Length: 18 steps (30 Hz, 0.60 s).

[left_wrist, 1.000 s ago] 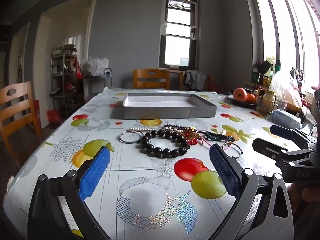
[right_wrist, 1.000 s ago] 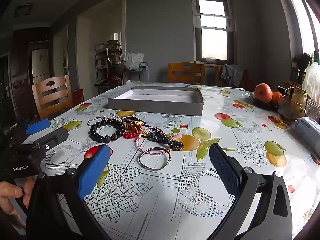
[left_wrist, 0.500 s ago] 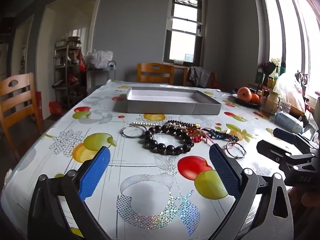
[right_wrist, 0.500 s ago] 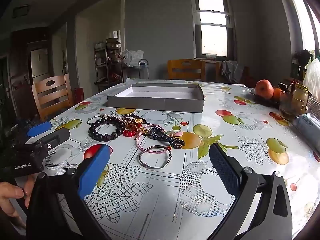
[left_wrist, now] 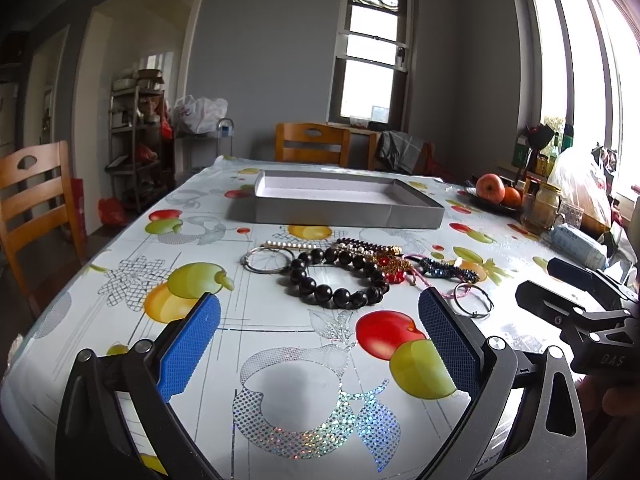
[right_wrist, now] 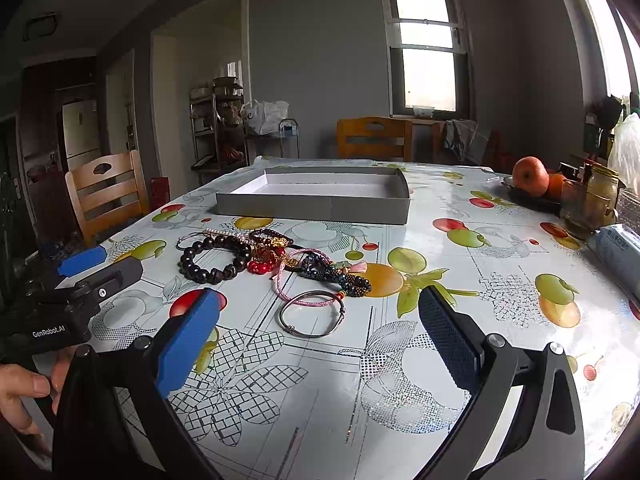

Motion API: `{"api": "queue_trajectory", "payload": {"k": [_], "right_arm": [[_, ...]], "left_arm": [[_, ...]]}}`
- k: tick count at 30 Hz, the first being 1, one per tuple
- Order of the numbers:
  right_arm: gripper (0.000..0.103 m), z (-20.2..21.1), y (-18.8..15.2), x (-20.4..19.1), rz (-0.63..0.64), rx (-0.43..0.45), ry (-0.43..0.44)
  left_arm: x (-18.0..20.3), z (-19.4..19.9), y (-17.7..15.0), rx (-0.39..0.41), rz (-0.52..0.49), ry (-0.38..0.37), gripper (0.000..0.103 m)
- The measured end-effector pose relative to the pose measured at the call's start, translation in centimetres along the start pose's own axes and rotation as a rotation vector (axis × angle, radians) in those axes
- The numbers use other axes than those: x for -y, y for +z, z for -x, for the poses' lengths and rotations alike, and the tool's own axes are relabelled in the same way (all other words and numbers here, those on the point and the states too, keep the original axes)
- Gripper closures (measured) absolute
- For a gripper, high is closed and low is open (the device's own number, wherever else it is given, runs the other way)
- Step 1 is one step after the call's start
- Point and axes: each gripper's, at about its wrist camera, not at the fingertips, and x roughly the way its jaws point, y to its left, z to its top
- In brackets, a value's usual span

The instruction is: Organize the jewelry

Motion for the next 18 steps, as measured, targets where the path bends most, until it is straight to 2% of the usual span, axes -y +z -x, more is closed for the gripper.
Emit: {"api": "queue_trajectory", "payload": {"k": [18], "right_arm": [[0.005, -0.07, 0.06, -0.09, 0.003, -0.006, -0.002]], "left_arm": [[0.04, 0.20, 0.09, 0.001, 0.004, 0.001, 0.004]]}}
